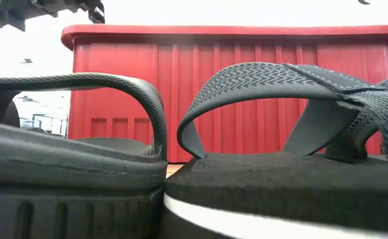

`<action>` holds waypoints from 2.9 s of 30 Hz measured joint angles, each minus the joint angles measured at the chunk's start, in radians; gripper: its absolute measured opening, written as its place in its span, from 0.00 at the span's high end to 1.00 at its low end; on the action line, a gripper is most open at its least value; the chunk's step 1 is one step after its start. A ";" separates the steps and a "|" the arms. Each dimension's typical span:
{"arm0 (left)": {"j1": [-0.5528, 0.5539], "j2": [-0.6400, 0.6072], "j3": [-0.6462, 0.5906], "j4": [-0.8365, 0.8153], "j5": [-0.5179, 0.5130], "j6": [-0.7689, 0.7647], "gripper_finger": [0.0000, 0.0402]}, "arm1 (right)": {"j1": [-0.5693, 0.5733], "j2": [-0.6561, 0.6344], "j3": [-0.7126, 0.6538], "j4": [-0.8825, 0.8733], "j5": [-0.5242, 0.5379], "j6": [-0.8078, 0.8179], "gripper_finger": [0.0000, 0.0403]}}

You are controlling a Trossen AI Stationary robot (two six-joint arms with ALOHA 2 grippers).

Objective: Pick and place slides into bin
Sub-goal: Put the black slide into the red bin

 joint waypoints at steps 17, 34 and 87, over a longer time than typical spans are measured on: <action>0.000 0.000 0.000 -0.082 0.000 -0.006 0.95 | 0.291 0.000 -0.303 0.459 -0.023 0.169 0.44; 0.000 0.000 0.000 -0.186 0.000 -0.008 0.95 | 0.474 0.034 -0.633 1.147 0.213 0.533 0.44; 0.000 0.000 0.000 -0.184 0.000 0.001 0.95 | 0.615 0.049 -0.683 1.658 0.213 0.978 0.99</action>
